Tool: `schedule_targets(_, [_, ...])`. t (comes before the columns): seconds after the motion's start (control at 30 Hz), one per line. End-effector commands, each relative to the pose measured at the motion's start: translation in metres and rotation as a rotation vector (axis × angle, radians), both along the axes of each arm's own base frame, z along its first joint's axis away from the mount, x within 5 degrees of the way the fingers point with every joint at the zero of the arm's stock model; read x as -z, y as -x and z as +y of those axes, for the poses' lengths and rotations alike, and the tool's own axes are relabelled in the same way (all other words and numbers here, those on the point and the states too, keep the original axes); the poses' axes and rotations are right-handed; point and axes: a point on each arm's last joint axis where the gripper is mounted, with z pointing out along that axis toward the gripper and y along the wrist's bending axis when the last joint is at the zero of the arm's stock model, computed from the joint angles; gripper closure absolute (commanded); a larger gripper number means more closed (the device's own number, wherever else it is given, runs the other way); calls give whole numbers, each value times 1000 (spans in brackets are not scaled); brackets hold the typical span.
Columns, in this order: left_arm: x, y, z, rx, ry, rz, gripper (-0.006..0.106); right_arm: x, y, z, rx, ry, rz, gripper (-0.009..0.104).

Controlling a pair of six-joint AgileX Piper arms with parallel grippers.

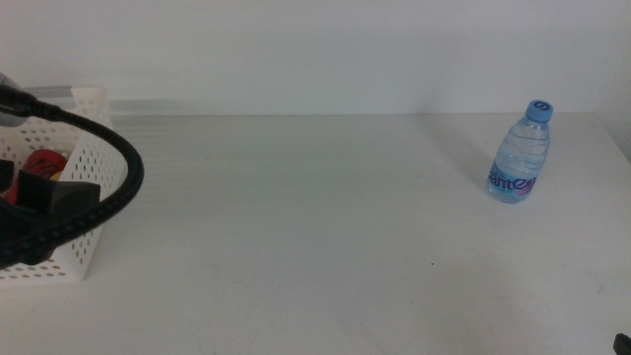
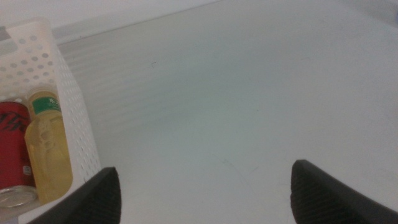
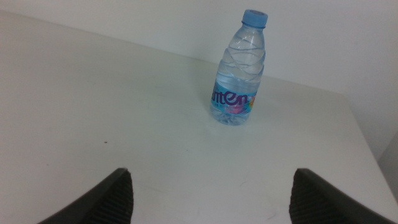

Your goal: Use arms to grab the bottles and put them into the dustbin to the left of the table.

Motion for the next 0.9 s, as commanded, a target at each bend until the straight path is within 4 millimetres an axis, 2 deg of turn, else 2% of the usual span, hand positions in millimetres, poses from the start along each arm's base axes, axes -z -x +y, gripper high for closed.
schedule_targets(0.0, [-13, -1, -1, -9, 42, -78, 12, -16, 1, 0, 5, -26, -108, 30])
schedule_targets(0.1, [-13, -1, -1, -9, 42, -78, 12, -37, 0, 0, 1, -37, -79, 30])
schedule_targets(0.2, [-13, -1, -1, -9, 42, -78, 12, -67, -5, 1, -1, -28, -52, 30])
schedule_targets(0.33, [-13, -1, -1, -9, 42, -78, 12, -113, -22, 4, 0, -25, -53, 30])
schedule_targets(0.47, [-13, -1, -1, -9, 42, -78, 12, -141, -45, 7, 0, -20, -24, 30])
schedule_targets(0.7, [-13, -1, -1, -9, 42, -78, 12, -165, -92, 14, 4, -19, 19, 30])
schedule_targets(0.73, [-13, -1, -1, -9, 42, -78, 12, -164, -106, 16, 7, -21, 29, 30])
schedule_targets(0.87, [-13, -1, -1, -9, 42, -78, 12, -153, -128, 19, 9, -9, 74, 30])
